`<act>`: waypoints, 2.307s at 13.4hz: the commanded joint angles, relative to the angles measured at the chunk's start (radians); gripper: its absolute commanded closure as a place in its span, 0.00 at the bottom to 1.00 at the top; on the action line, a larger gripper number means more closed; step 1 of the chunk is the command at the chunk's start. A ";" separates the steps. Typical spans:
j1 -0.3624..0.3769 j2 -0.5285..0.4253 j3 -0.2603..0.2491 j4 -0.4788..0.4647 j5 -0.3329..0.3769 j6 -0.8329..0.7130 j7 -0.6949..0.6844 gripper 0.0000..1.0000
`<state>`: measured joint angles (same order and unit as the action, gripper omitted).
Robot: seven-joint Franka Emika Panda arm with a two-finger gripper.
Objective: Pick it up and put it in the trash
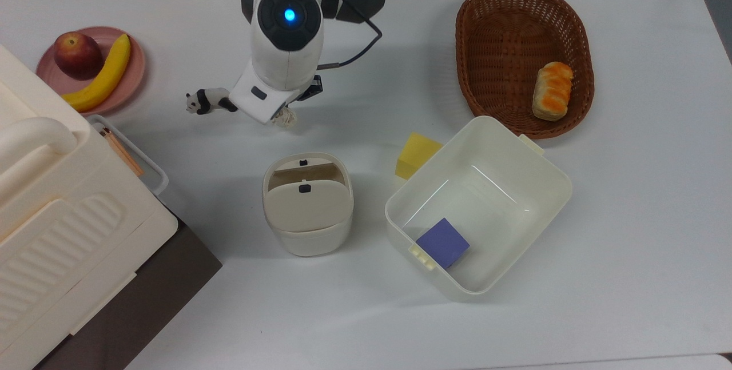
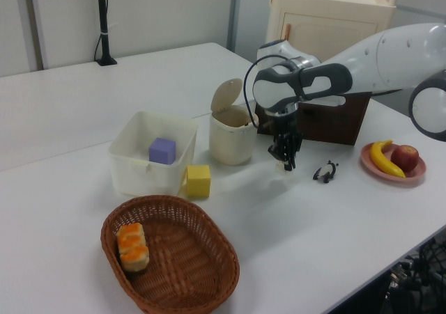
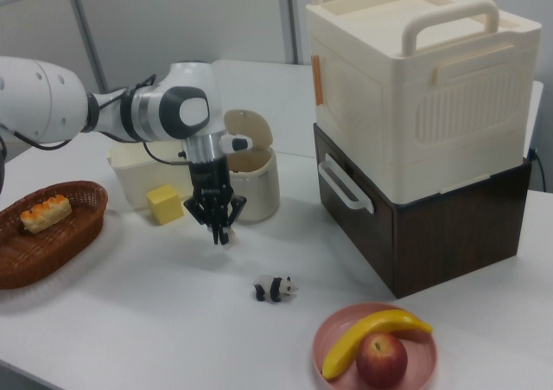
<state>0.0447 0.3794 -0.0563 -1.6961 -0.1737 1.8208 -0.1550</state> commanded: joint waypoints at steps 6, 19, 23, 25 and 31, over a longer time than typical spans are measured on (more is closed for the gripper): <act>0.012 -0.086 -0.008 0.232 0.100 -0.055 -0.011 1.00; 0.027 -0.019 -0.008 0.234 0.079 0.168 0.210 0.00; 0.026 -0.111 -0.008 0.227 0.086 -0.102 0.207 0.00; 0.009 -0.167 -0.014 0.199 0.109 -0.144 0.184 0.00; -0.016 -0.168 -0.019 0.197 0.112 -0.138 0.173 0.00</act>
<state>0.0249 0.2360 -0.0650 -1.4662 -0.0840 1.6804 0.0305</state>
